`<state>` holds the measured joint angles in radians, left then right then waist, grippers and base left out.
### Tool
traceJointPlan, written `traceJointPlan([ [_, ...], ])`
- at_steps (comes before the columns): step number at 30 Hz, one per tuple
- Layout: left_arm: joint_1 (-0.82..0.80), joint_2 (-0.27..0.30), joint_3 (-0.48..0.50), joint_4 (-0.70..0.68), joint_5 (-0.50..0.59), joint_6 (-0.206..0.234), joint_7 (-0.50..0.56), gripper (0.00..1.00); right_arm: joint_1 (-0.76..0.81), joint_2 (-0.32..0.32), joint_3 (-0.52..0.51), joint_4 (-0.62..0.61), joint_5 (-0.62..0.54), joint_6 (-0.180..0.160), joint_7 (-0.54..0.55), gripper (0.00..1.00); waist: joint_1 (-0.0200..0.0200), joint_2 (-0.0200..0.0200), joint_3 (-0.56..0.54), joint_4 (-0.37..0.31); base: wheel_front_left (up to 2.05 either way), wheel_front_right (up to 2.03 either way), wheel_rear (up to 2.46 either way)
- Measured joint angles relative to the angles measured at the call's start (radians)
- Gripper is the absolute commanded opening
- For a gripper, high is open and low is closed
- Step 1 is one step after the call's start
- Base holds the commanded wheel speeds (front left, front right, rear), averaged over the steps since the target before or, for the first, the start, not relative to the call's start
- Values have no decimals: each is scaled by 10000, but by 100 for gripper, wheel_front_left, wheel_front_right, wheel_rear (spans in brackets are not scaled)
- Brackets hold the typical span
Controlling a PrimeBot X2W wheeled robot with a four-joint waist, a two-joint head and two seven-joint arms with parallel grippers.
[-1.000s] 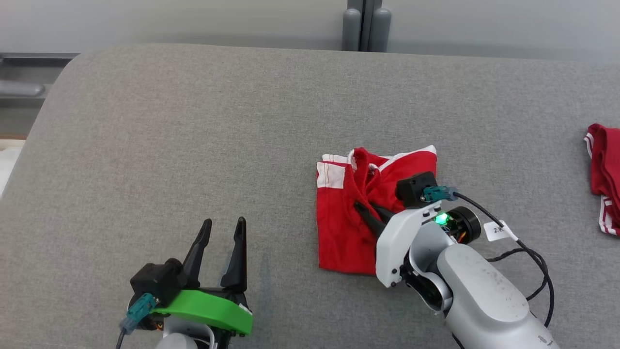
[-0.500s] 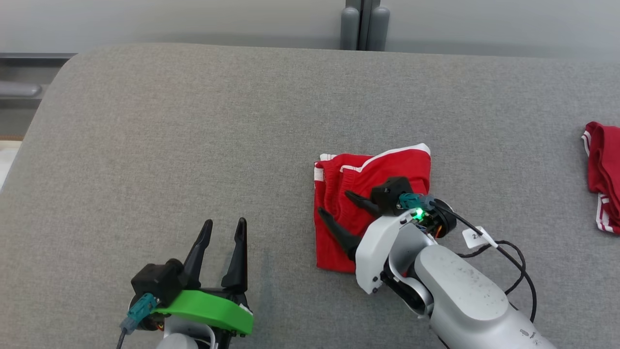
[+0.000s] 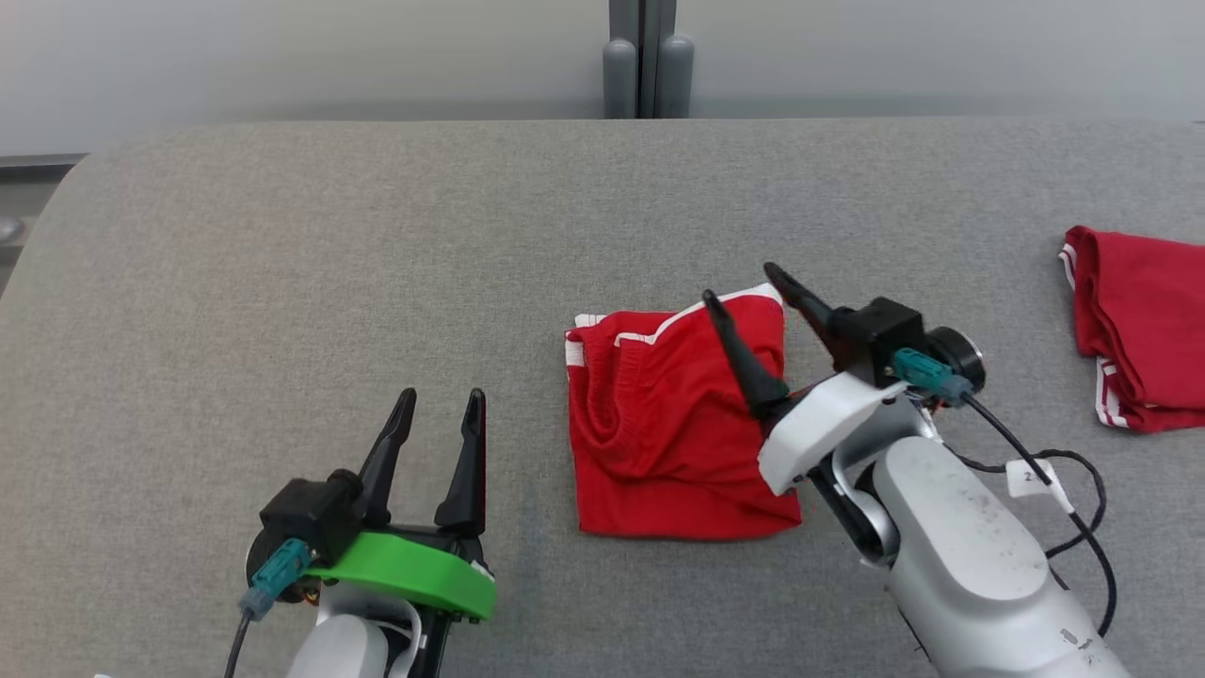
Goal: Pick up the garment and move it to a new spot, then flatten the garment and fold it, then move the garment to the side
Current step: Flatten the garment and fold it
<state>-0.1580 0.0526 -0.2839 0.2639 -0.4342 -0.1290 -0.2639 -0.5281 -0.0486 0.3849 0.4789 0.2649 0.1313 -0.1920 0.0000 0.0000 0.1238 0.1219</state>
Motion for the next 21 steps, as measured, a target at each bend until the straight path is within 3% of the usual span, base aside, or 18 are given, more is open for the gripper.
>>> traceJointPlan([
  [13, 551, 10, 1099, -46, 593, 17, 0, 100, 2002, -8, -3269, -861, -861, 0, -685, 100, 0, 0, -498, -807, 0, 0, 0],
  [21, 1321, -2, 1570, -184, 675, 17, 0, 100, 3046, -6, -3835, -1639, -865, 0, -698, 100, 0, 0, -767, -1025, 0, 0, 0],
])
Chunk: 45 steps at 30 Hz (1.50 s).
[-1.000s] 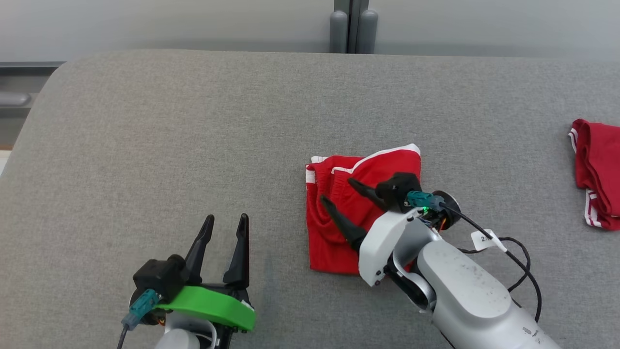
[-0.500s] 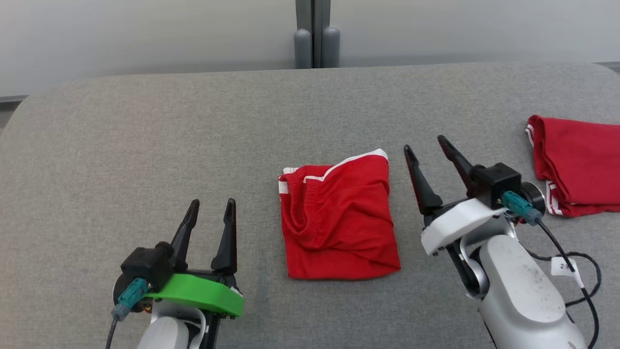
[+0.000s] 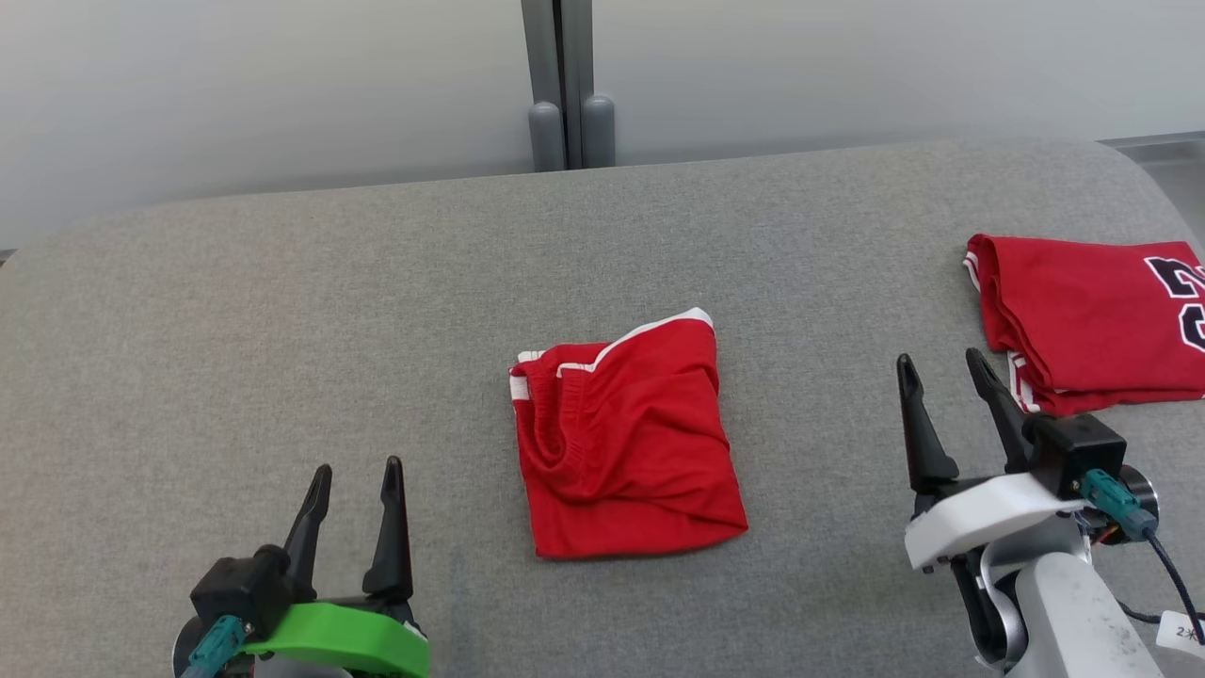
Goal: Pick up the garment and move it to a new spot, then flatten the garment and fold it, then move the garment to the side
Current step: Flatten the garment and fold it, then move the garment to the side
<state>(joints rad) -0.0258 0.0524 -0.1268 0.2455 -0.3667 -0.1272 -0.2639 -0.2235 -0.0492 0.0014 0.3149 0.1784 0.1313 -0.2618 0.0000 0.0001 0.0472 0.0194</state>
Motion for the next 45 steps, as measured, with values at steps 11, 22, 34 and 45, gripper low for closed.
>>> traceJointPlan([
  [11, 548, -8, 205, -98, 77, -4, 0, 100, 993, 2, 19, -15, 433, 0, 0, 100, 0, 0, -237, 29, 0, 0, 0],
  [22, 592, -13, 180, -27, 84, -13, 0, 100, 1051, 2, 94, 125, 510, 0, 0, 100, 0, 0, -382, 5, 0, 0, 0],
  [34, 592, -17, 159, -25, 82, -15, 0, 100, 1034, 2, 130, 353, 474, 0, 0, 100, 0, 0, -336, 97, 0, 0, 0],
  [45, 397, -21, 58, -92, 67, -15, 0, 100, -933, 4, 673, 1442, -123, 0, 683, 100, 0, 0, -18, 380, 0, 0, 0],
])
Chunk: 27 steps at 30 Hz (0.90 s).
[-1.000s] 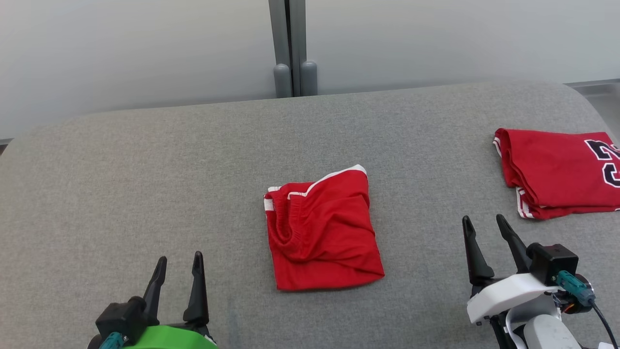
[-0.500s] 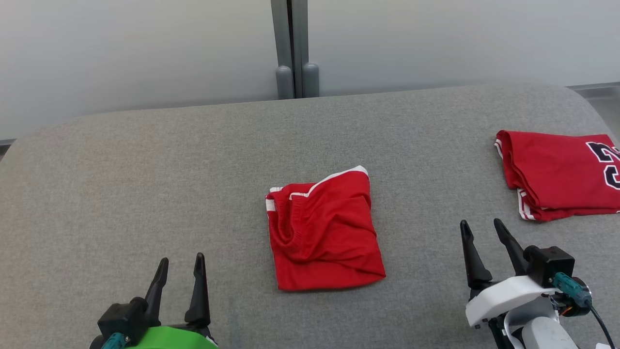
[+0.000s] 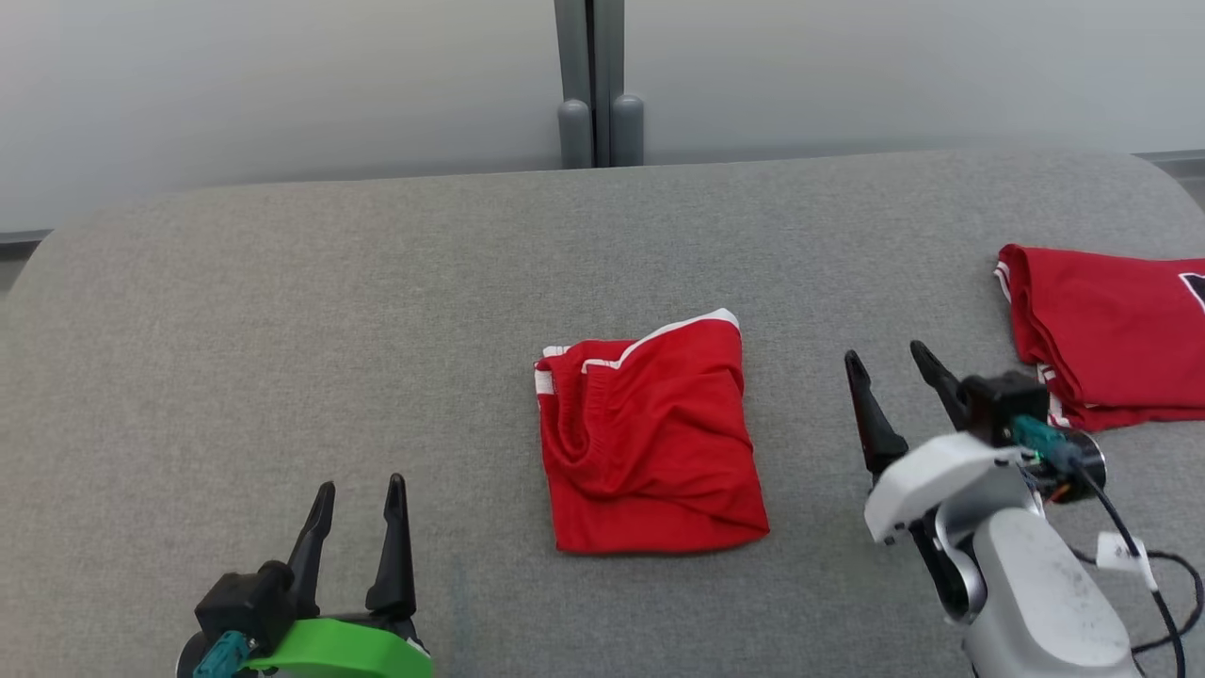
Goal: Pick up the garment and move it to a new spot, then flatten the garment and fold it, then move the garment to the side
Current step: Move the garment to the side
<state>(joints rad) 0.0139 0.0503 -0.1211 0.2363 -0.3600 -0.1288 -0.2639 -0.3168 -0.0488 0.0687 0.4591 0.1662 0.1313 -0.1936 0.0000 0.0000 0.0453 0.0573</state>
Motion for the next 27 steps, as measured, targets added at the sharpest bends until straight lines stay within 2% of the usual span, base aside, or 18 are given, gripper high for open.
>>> traceJointPlan([
  [6, -147, -4, -198, 42, -159, 0, 0, 100, -1359, 0, 474, 986, -92, 0, 1699, 100, 0, 0, 127, 475, 0, 0, 0],
  [13, -152, -4, -293, 82, -357, 69, 0, 100, -1868, 6, 989, 2159, 38, 0, 3540, 100, 0, 0, 203, 1145, 0, 0, 0],
  [20, -146, -4, -380, 77, -466, 105, 0, 100, -2022, 4, 1260, 3009, 623, 0, 4468, 100, 0, 0, 306, 1671, 0, 0, 0],
  [25, -146, -4, -439, 69, -531, 119, 0, 100, -2151, -4, 1488, 3501, 997, 0, 4585, 100, 0, 0, 475, 1815, 0, 0, 0],
  [26, -146, -4, -453, 61, -531, 134, 0, 100, -2218, -6, 1542, 3567, 1049, 0, 4552, 89, 0, 0, 522, 1828, 0, 0, 0],
  [27, -147, -4, -462, 56, -533, 138, 0, 100, -2276, -6, 1590, 3613, 1074, 0, 4485, 73, 0, 0, 560, 1833, 0, 0, 0],
])
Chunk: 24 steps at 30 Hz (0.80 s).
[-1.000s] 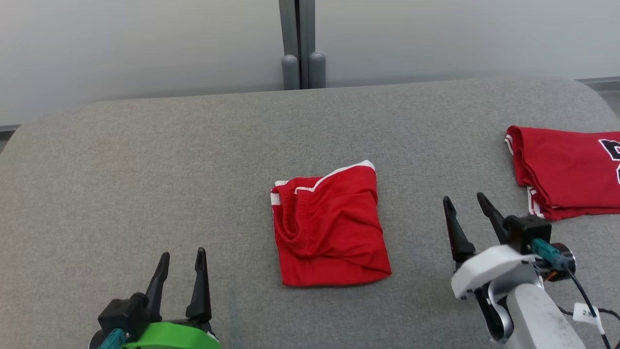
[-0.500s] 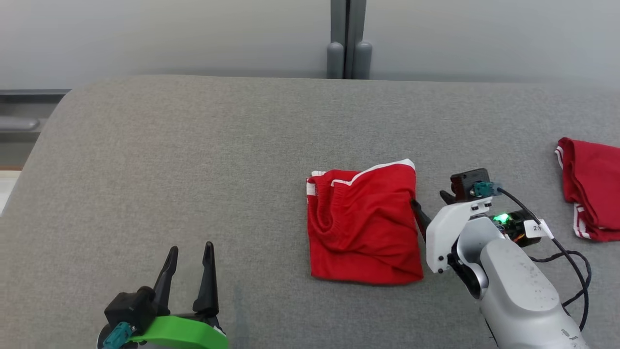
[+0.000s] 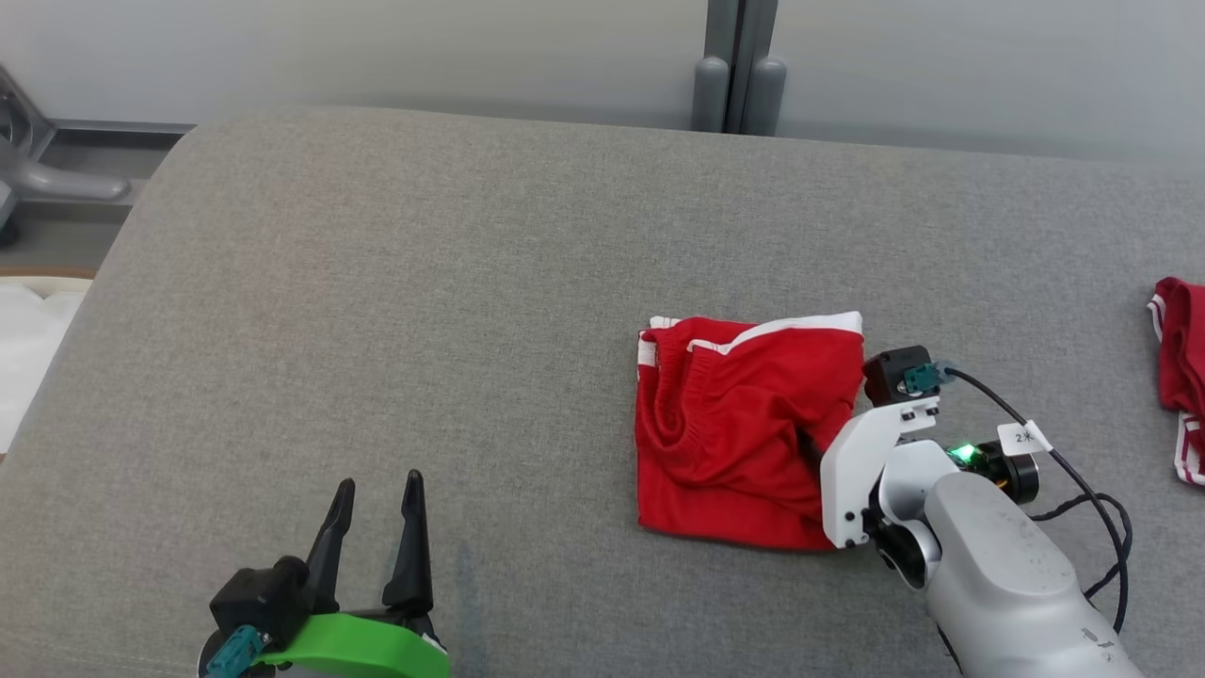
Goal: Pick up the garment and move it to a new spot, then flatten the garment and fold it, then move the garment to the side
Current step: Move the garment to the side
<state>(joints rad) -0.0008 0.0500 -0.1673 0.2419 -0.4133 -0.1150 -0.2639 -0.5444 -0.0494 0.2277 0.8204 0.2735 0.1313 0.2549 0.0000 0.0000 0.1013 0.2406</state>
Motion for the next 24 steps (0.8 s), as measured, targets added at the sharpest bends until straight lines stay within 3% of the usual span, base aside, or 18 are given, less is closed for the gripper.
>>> traceJointPlan([
  [1, -2, 0, -13, -8, -4, 8, 2, 100, -49, 0, 69, 50, 13, 0, -52, 45, 0, 0, 49, 0, 0, 0, 0],
  [2, -7, 0, -21, -13, -10, 8, 0, 100, -105, -2, 159, 94, 59, 0, -96, 39, 0, 0, 98, -6, 0, 0, 0],
  [3, -11, 2, -23, -10, -10, 8, 0, 100, -178, -4, 257, 128, 86, 0, -155, 18, 0, 0, 143, -22, 0, 0, 0],
  [4, -17, 0, -35, -12, -10, 8, 0, 100, -233, -6, 326, 155, 84, 0, -226, 5, 0, 0, 177, -44, 0, 0, 0],
  [5, -31, 2, -56, -27, -10, 12, 0, 100, -288, -2, 389, 186, 71, 0, -351, 0, 0, 0, 213, -87, 0, 0, 0],
  [12, -149, 0, 4, -242, 173, 23, 2, 100, -875, -8, 531, 382, -309, 6, -1016, 0, 0, 0, 412, -708, 0, 0, 0],
  [24, -870, -8, -242, -437, 882, -81, 0, 100, -1517, -1302, 403, -184, -1009, 2, -1269, 0, 0, 0, 870, -2814, 0, 0, 0],
])
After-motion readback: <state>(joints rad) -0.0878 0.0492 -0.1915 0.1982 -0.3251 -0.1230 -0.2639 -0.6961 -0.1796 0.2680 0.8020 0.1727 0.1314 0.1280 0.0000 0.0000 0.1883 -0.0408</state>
